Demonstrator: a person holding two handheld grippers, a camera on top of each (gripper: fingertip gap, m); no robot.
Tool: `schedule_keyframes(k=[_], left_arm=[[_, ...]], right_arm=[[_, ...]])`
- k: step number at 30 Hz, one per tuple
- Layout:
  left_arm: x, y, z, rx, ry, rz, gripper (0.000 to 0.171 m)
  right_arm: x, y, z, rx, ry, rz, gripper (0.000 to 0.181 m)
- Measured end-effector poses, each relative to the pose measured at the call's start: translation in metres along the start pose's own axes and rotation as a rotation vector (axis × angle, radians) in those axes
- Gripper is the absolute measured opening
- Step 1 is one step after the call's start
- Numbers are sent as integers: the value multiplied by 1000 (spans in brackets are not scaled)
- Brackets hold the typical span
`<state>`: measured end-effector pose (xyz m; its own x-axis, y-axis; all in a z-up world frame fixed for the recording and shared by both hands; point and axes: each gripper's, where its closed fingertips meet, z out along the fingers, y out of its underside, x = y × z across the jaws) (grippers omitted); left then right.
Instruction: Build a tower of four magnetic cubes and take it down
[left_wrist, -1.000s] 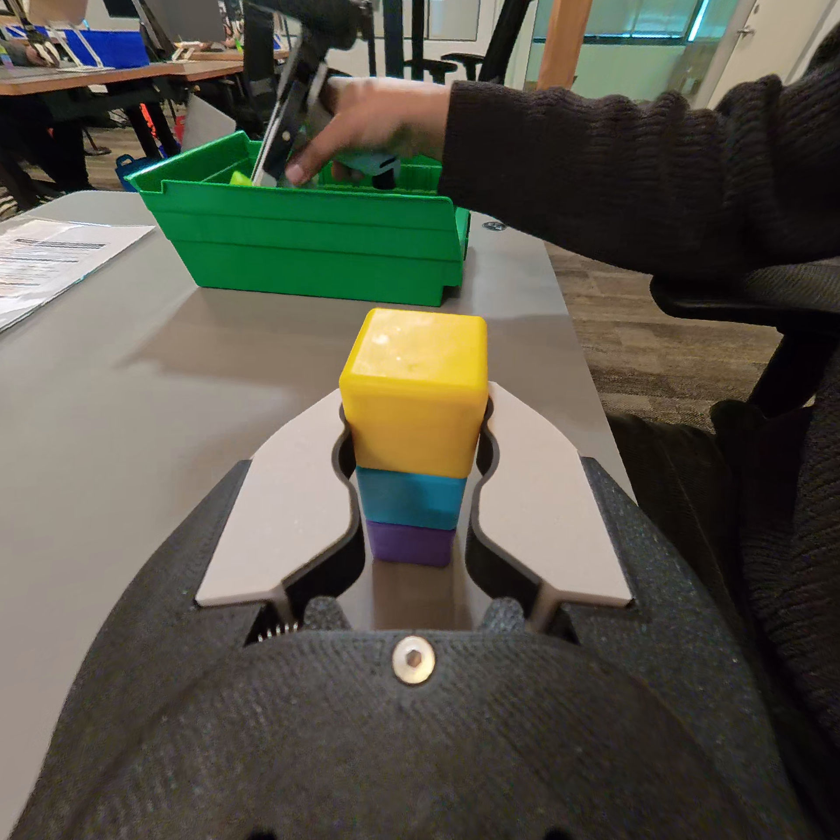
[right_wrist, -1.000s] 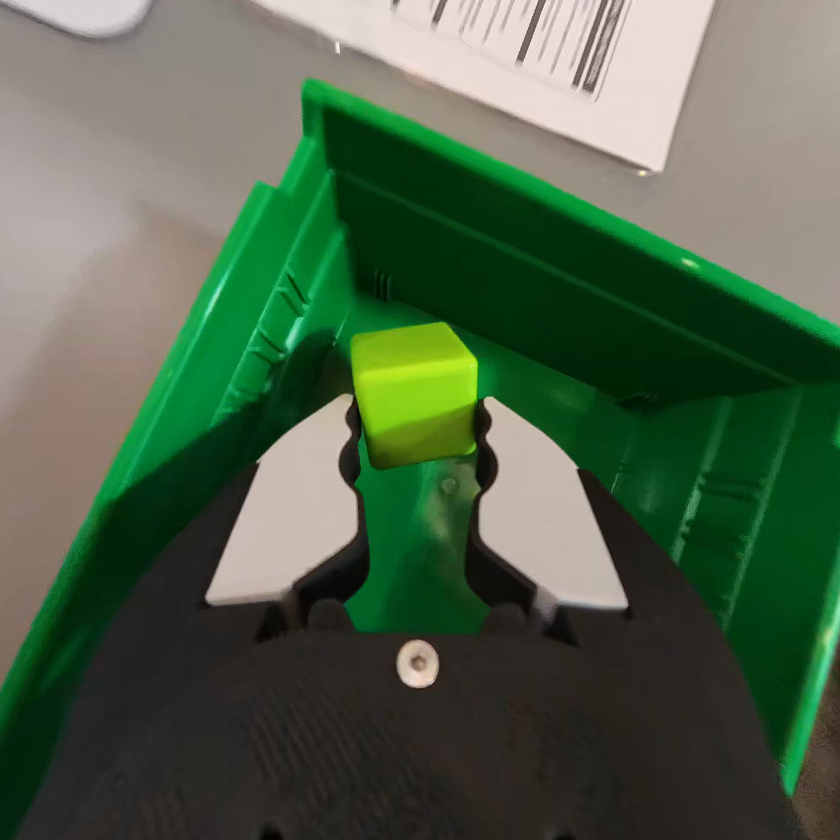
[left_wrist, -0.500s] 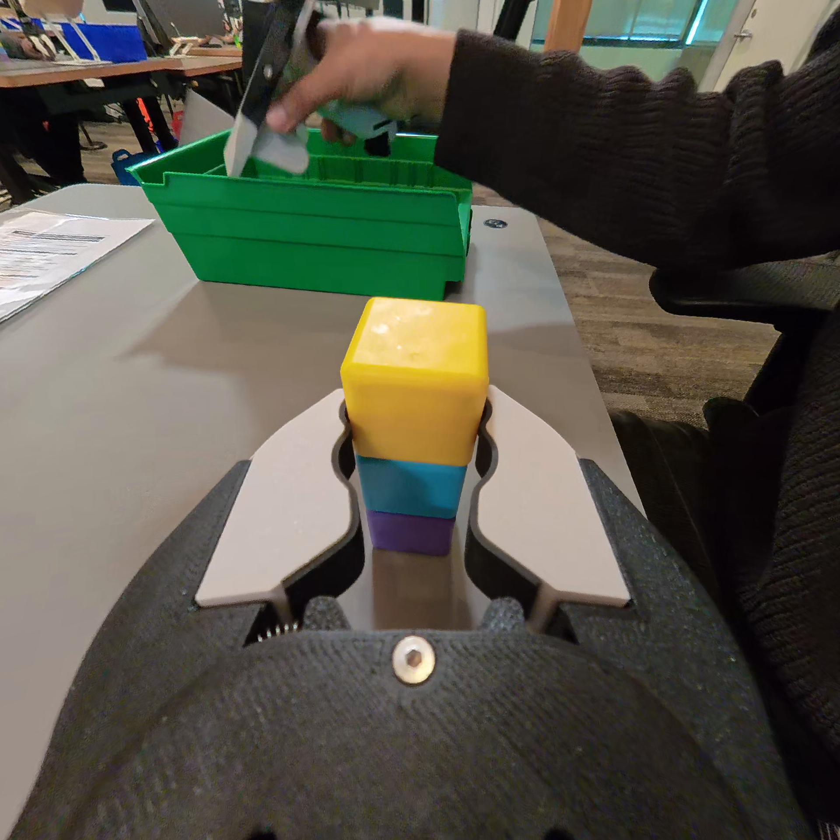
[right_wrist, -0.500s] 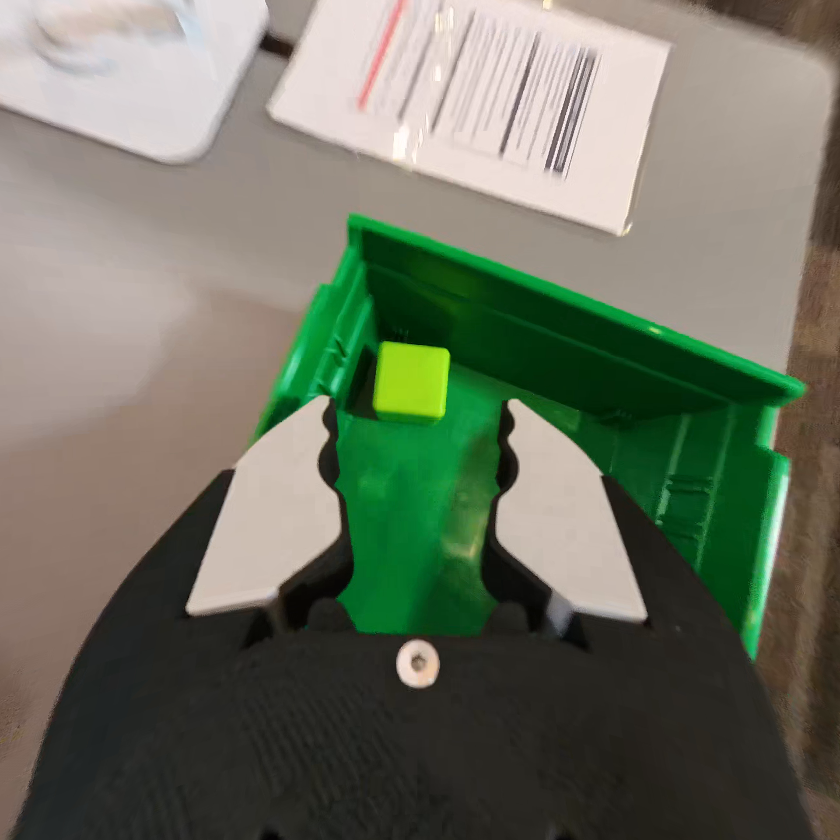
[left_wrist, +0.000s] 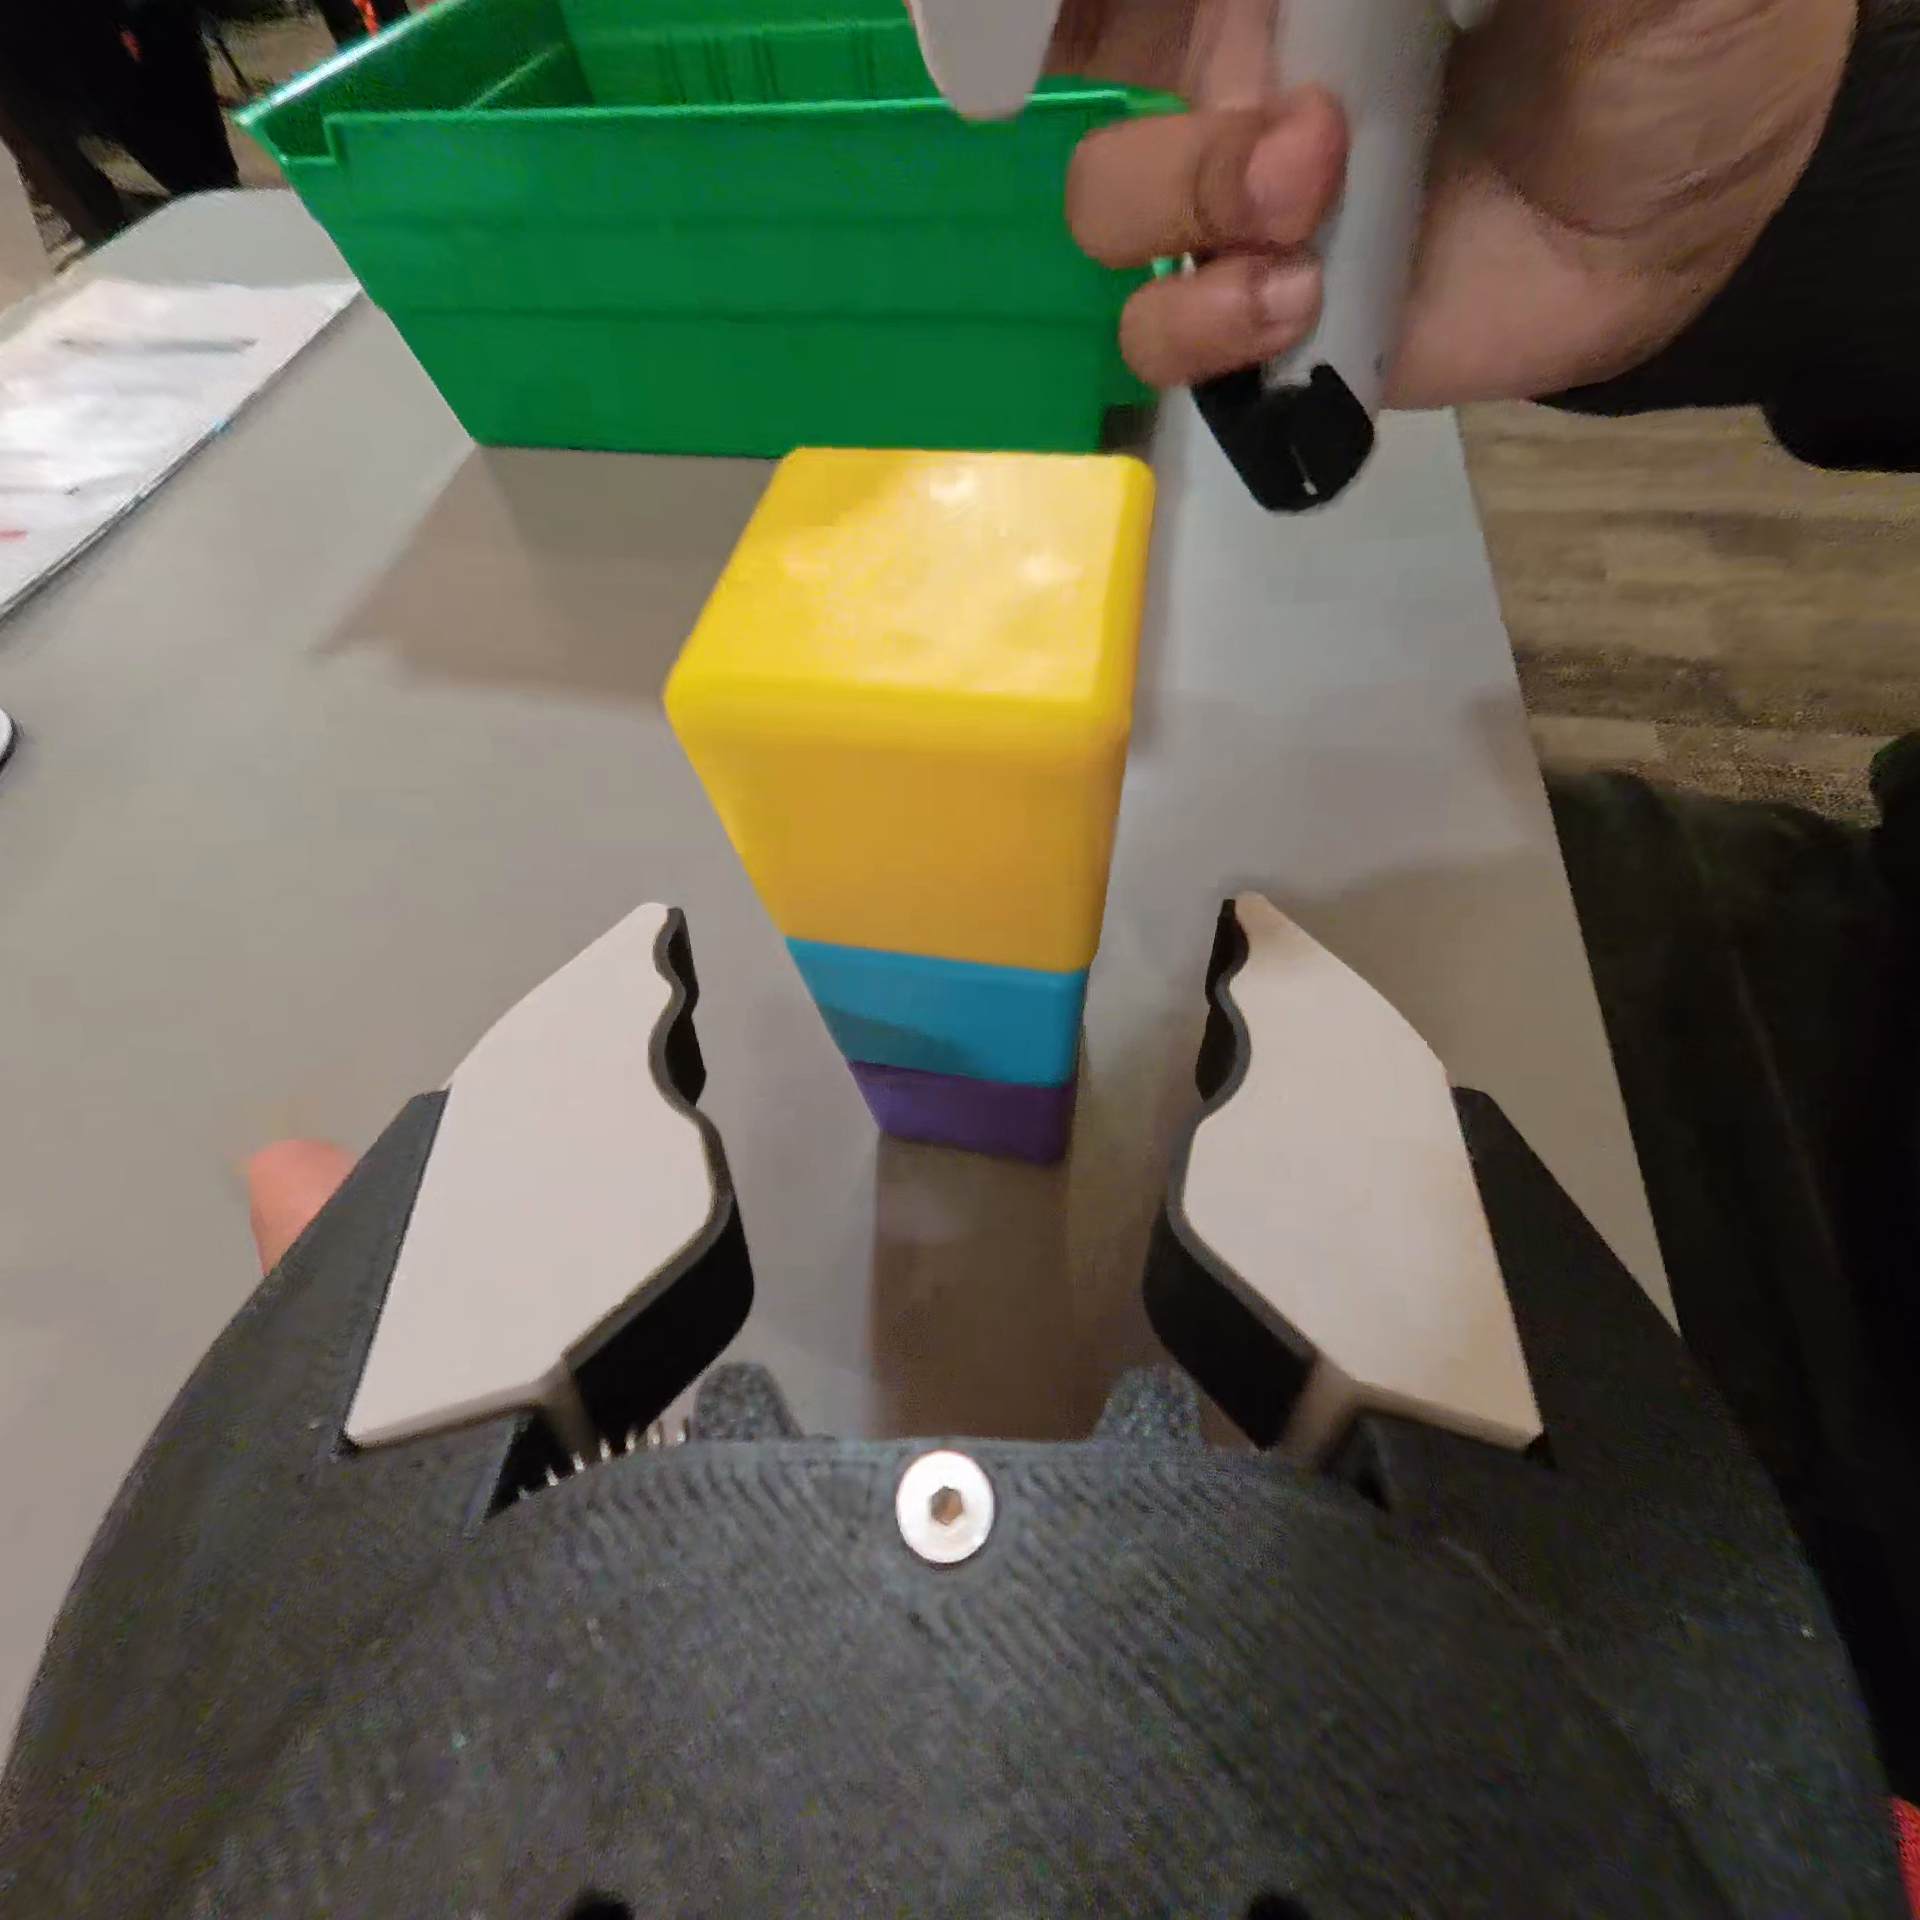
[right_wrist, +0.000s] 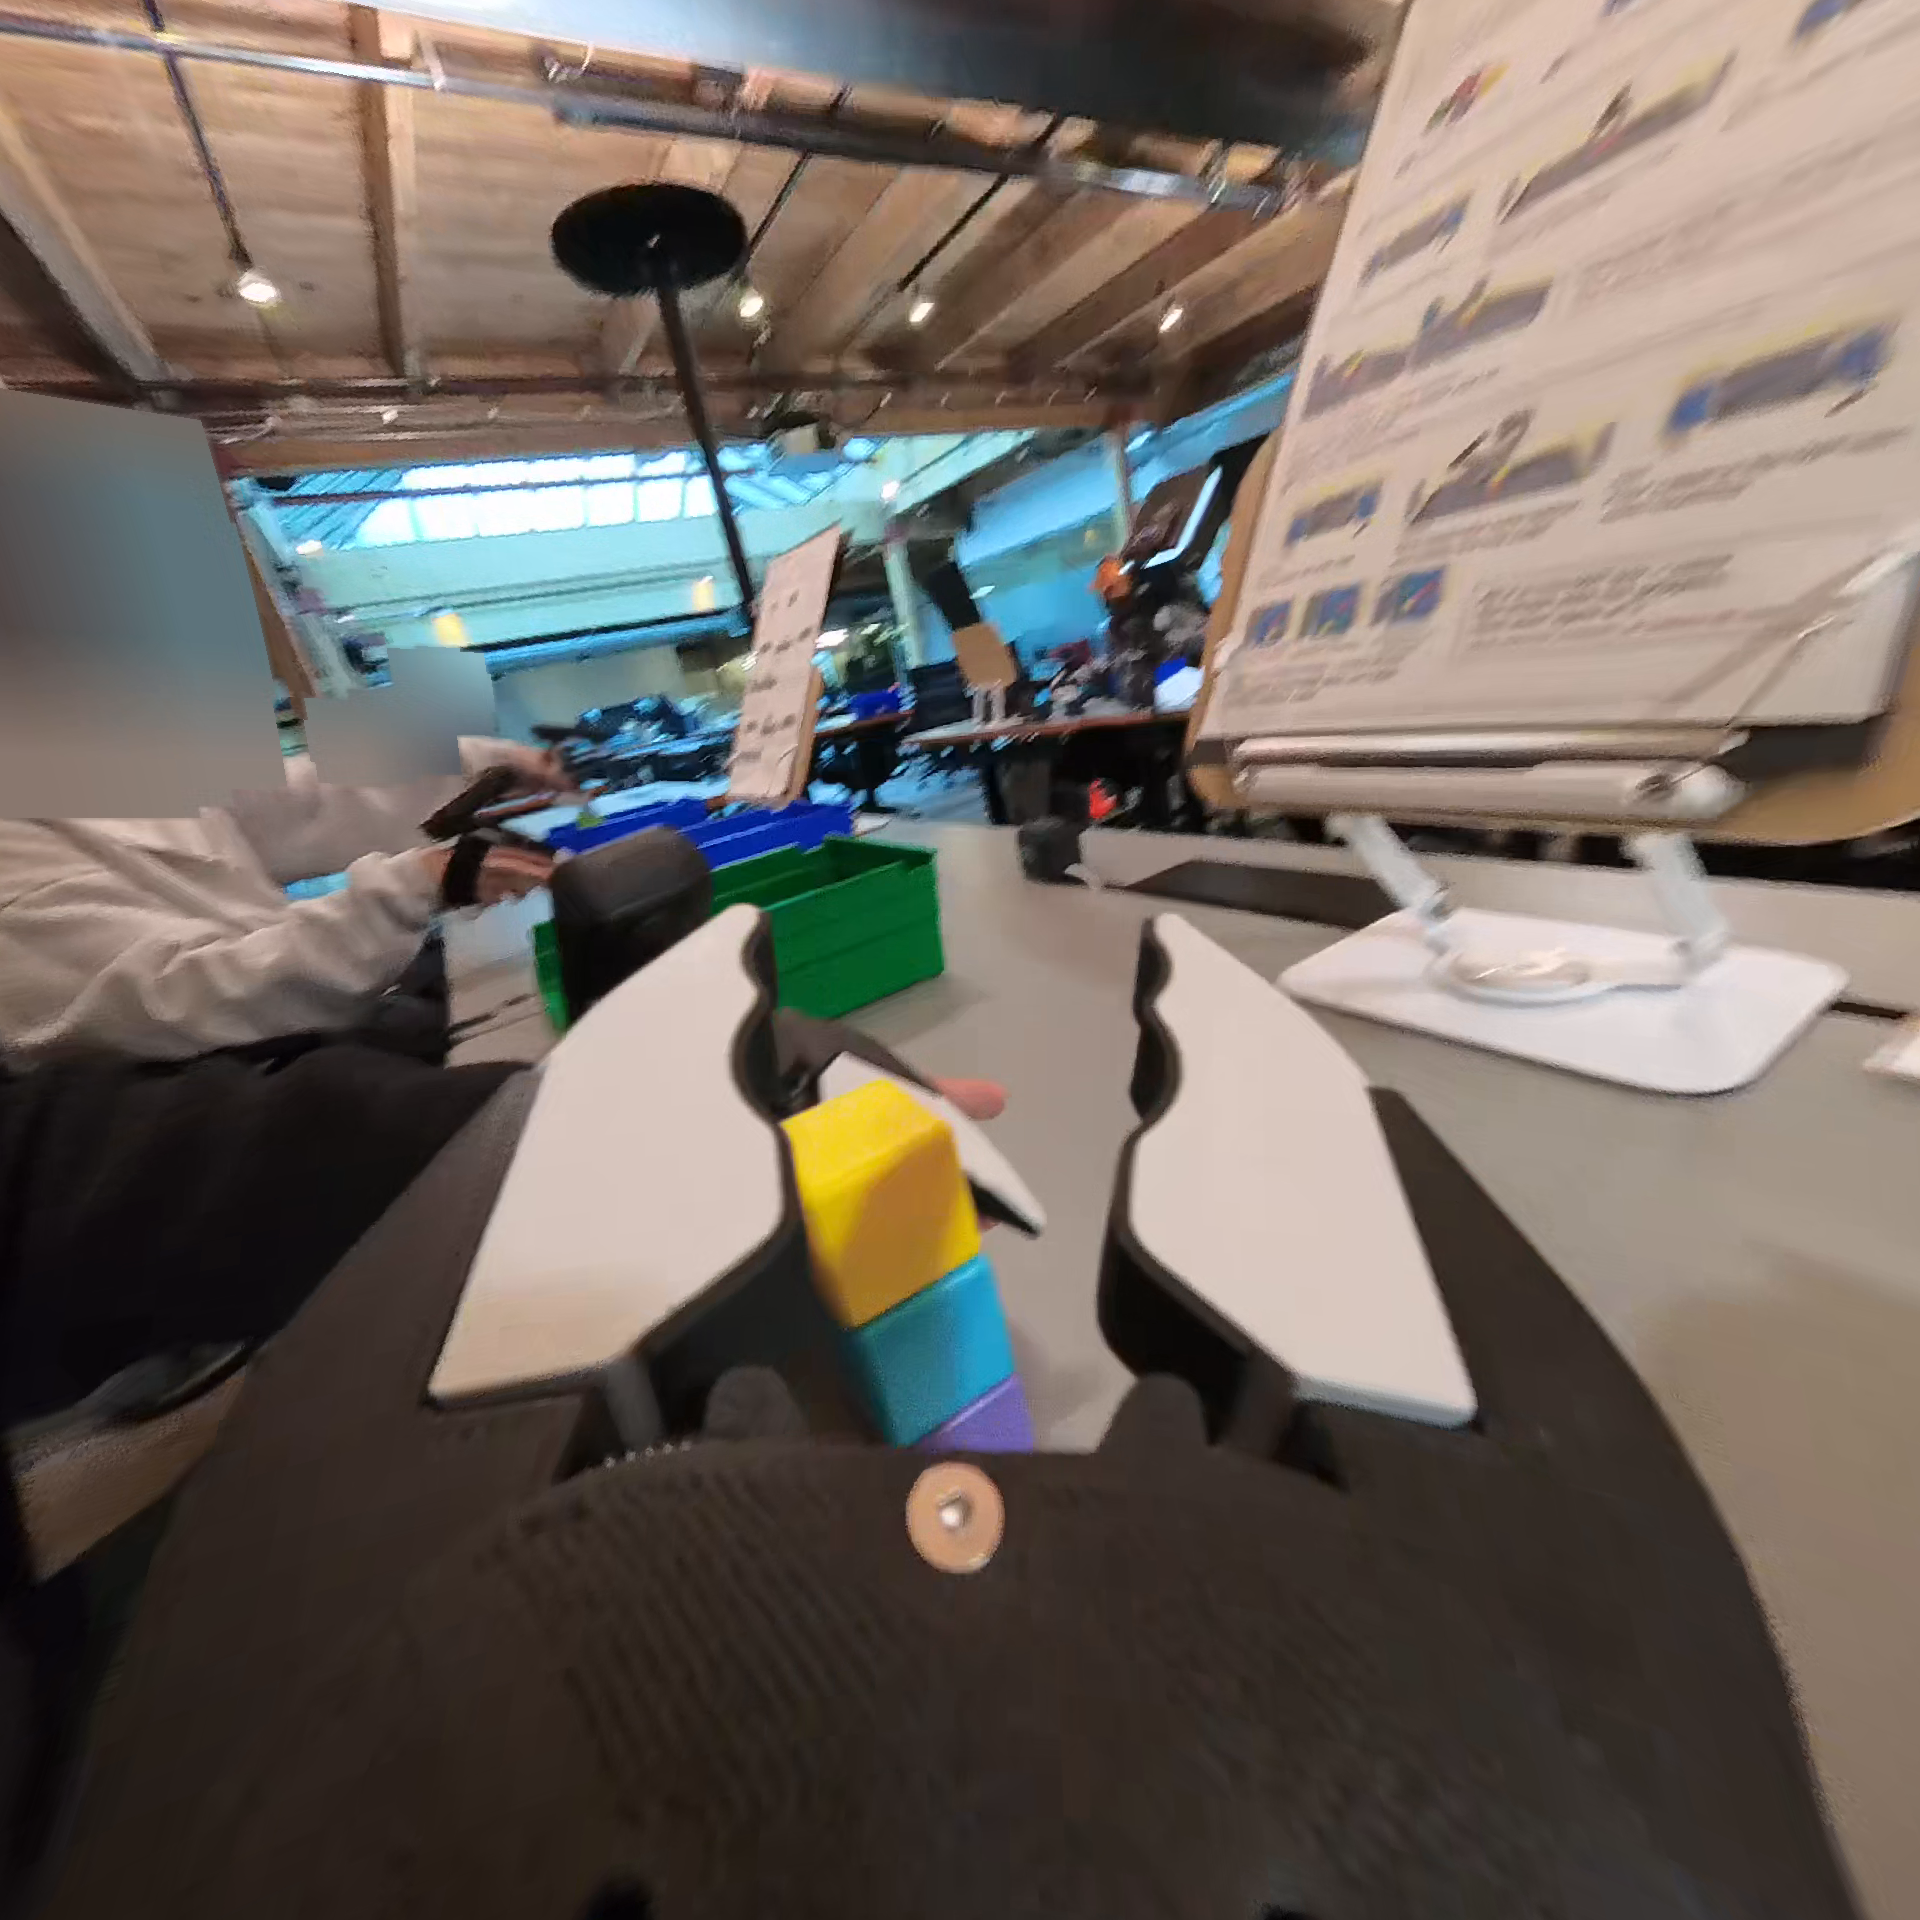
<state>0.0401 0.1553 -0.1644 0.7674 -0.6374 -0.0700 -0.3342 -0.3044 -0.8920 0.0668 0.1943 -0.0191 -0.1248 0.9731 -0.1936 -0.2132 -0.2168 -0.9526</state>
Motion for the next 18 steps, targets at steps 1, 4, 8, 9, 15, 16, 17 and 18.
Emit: schedule_keyframes(k=[1, 4, 8, 9, 15, 16, 17, 18], left_arm=[[-2, 0, 0, 3, -8, -11, 95], [-9, -2, -2, 19, -28, -59, 89], [-10, 0, -1, 7, -2, -104, 87], [-10, 1, -1, 3, 4, -106, 85], [1, 3, 2, -20, 85, -96, 56], [1, 3, 2, -20, 93, -104, 56], [1, 3, 2, -18, 104, -111, 56], [3, 2, 2, -16, 121, -113, 55]], right_arm=[[-5, 9, 5, -37, -38, 24, 75], [-13, 33, 13, -151, -100, 48, 88], [-16, 61, 17, -246, -131, 36, 91], [-18, 67, 18, -273, -143, 21, 91], [-29, 101, 21, -410, -211, -88, 78], [-30, 105, 21, -422, -215, -102, 68], [-28, 106, 21, -417, -204, -120, 61], [-26, 106, 22, -400, -193, -136, 53]])
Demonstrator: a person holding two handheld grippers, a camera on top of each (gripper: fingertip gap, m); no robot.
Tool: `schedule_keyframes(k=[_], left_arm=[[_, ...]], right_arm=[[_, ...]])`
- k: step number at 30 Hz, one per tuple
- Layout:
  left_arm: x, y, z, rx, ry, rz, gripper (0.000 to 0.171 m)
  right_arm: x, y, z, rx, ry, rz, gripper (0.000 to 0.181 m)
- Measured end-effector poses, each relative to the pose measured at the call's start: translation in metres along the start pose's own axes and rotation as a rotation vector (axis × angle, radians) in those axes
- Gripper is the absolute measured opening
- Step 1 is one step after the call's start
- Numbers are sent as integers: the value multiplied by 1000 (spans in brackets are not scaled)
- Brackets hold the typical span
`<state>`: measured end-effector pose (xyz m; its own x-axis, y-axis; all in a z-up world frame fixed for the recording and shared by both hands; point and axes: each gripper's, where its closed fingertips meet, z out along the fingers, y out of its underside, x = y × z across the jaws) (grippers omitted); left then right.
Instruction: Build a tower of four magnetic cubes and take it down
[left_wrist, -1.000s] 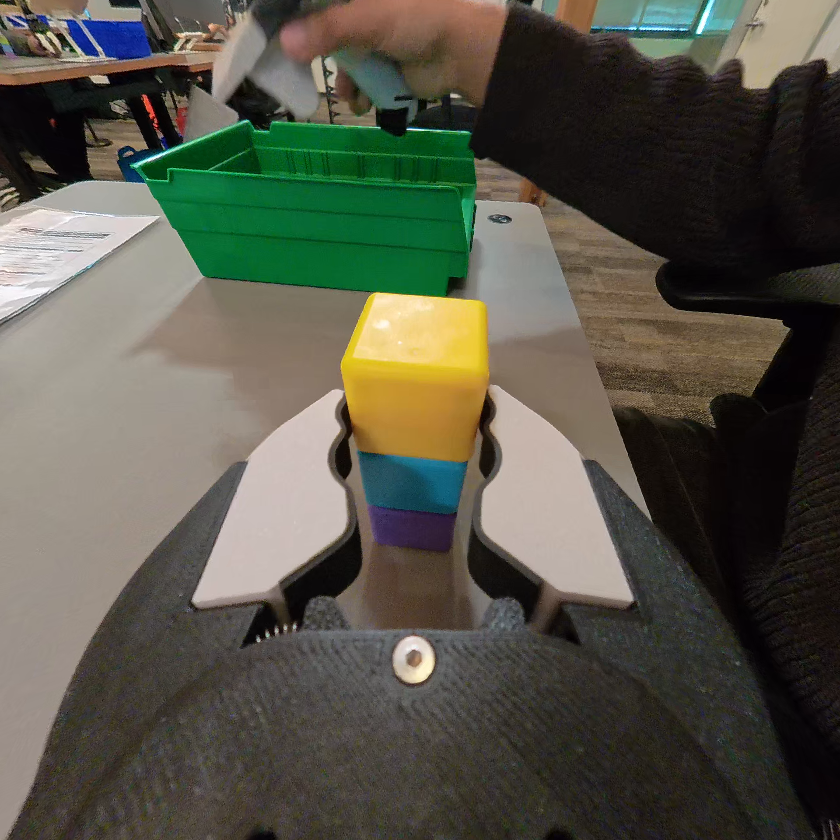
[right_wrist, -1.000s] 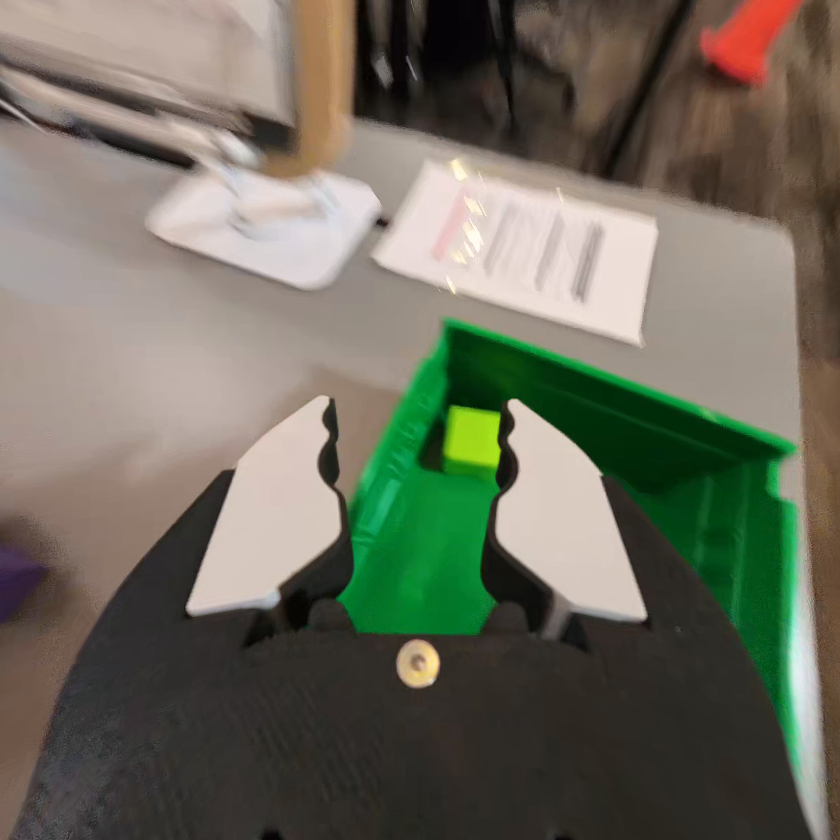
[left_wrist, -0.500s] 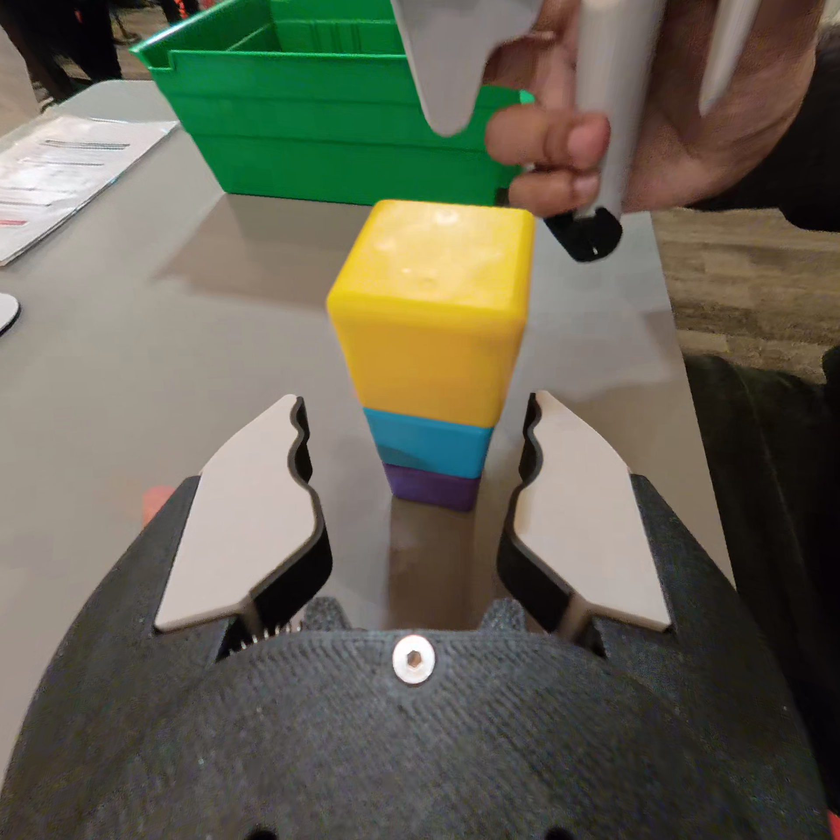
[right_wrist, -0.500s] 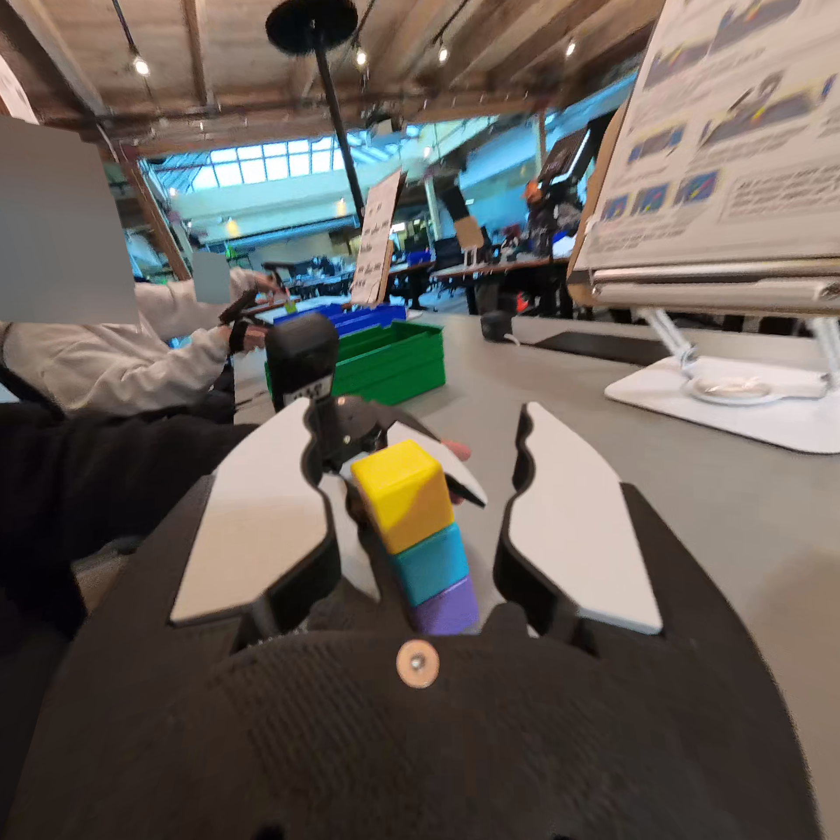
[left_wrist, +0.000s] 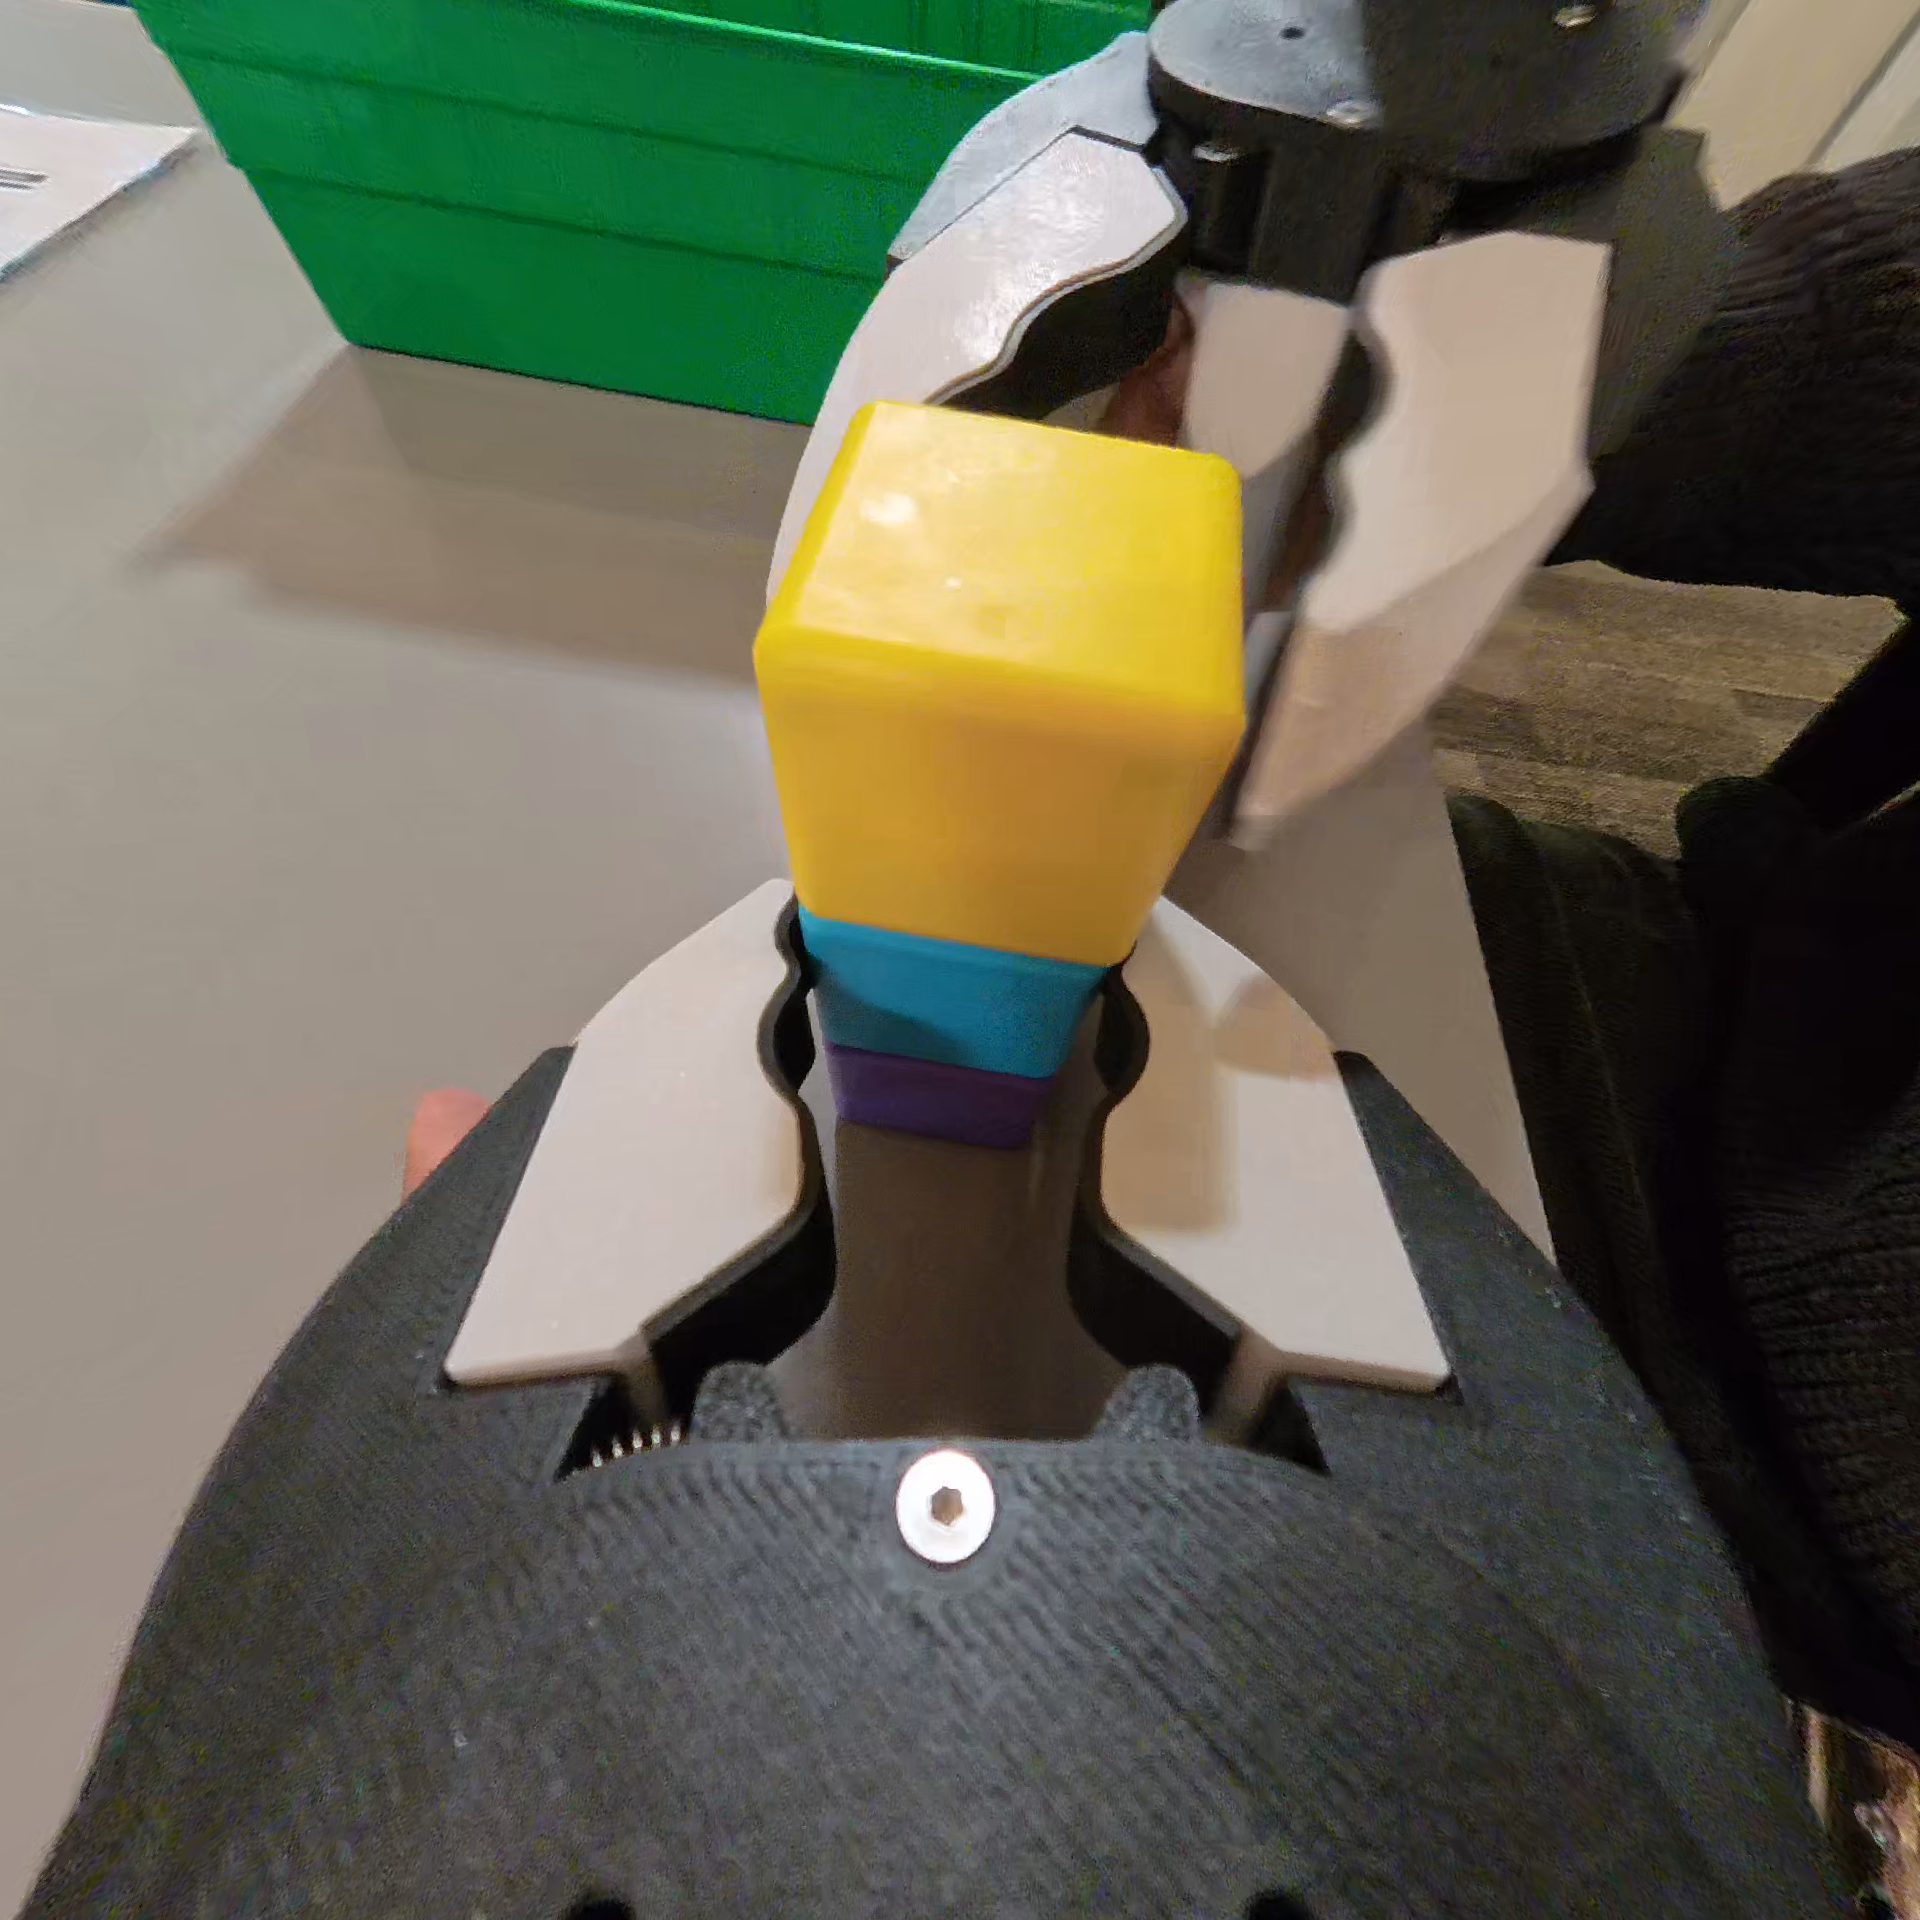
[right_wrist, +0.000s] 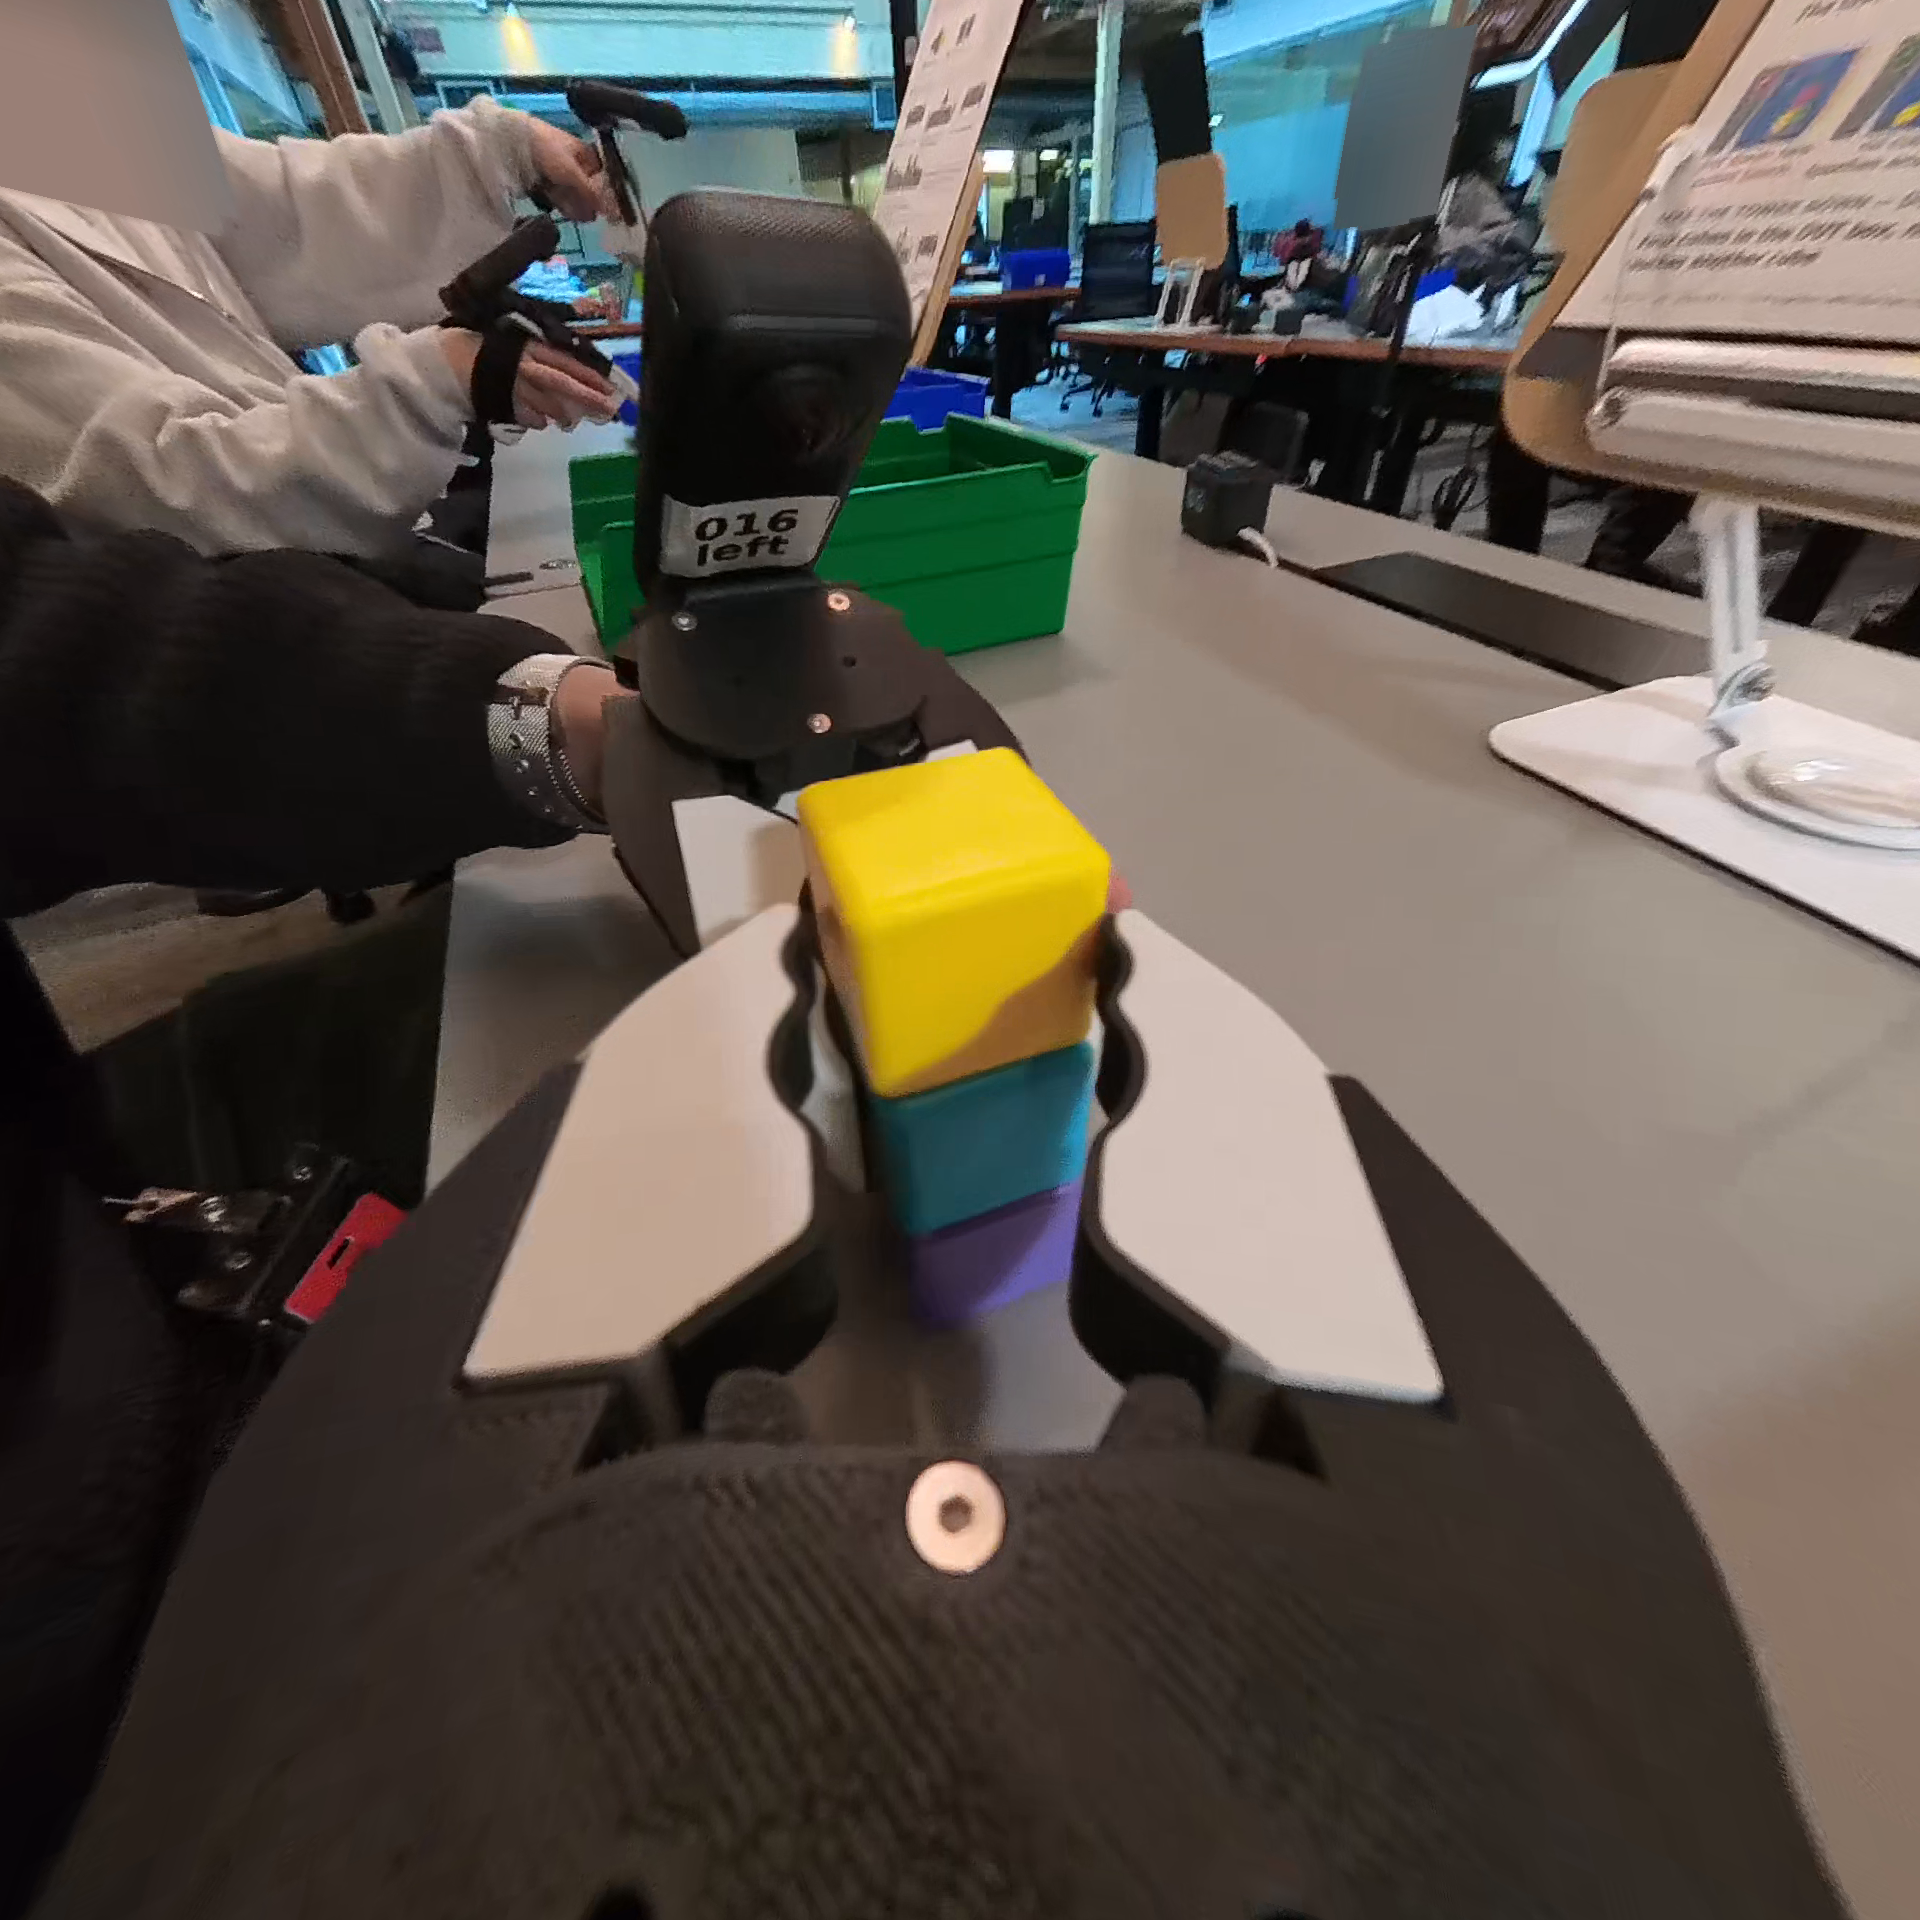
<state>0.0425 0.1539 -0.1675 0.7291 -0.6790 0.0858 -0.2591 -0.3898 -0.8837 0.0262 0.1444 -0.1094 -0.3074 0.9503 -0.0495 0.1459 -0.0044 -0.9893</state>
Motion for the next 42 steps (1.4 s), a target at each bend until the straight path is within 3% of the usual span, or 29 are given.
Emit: schedule_keyframes(k=[6, 24, 29, 36, 39, 42], left_arm=[[10, 1, 1, -6, 80, 17, 56], [10, -5, 0, 33, 40, 79, 54], [8, 2, 1, -20, 24, 126, 54], [4, 2, 1, -20, -2, 117, 54], [-1, 2, 1, -18, -35, 111, 54], [-1, 2, 1, -18, -36, 113, 54]], right_arm=[[-3, 3, 1, 21, -69, 49, 57], [-5, -4, 1, 44, -90, 14, 51], [7, -53, -21, 285, -72, 126, 50], [22, -101, -64, 299, 126, -53, 51], [73, -116, -102, 201, 355, -105, 51], [147, -101, -159, -58, 662, -178, 51]])
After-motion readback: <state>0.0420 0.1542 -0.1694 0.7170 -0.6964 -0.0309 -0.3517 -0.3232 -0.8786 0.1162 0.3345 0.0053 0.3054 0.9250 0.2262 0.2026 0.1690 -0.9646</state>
